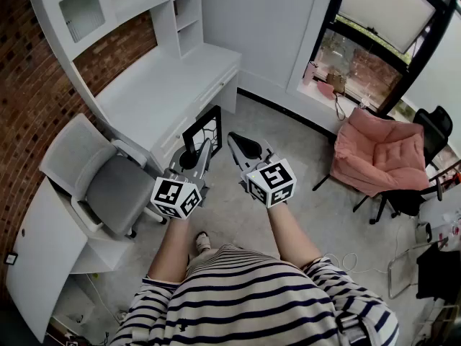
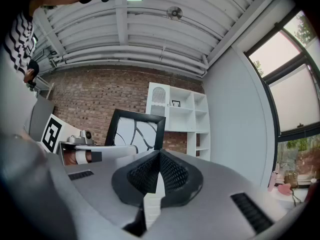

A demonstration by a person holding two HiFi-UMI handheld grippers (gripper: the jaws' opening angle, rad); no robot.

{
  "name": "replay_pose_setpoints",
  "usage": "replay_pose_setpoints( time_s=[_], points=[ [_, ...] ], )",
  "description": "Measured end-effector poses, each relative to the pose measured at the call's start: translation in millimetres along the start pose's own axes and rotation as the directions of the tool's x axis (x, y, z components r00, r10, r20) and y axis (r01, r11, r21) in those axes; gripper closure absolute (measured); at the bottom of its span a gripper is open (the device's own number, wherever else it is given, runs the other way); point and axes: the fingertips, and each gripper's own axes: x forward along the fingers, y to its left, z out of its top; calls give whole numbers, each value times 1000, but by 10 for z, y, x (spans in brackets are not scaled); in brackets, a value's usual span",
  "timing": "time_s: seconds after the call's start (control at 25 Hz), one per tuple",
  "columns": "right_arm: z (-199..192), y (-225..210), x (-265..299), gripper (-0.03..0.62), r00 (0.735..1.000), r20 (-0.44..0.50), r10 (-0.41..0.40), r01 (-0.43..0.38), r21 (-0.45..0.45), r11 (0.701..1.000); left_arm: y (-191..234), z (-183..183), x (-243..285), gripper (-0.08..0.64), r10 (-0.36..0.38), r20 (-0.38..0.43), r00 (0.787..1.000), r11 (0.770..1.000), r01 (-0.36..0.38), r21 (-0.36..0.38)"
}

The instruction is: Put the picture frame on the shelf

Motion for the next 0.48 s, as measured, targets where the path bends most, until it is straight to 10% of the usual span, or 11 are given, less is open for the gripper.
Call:
replay_pose_setpoints(
  time_s=[0.48],
  points=[
    [-21, -21, 70, 586, 1000, 6, 6, -6, 2, 1000, 49, -44, 52, 545, -13, -12, 1000, 1000, 13, -4]
  ],
)
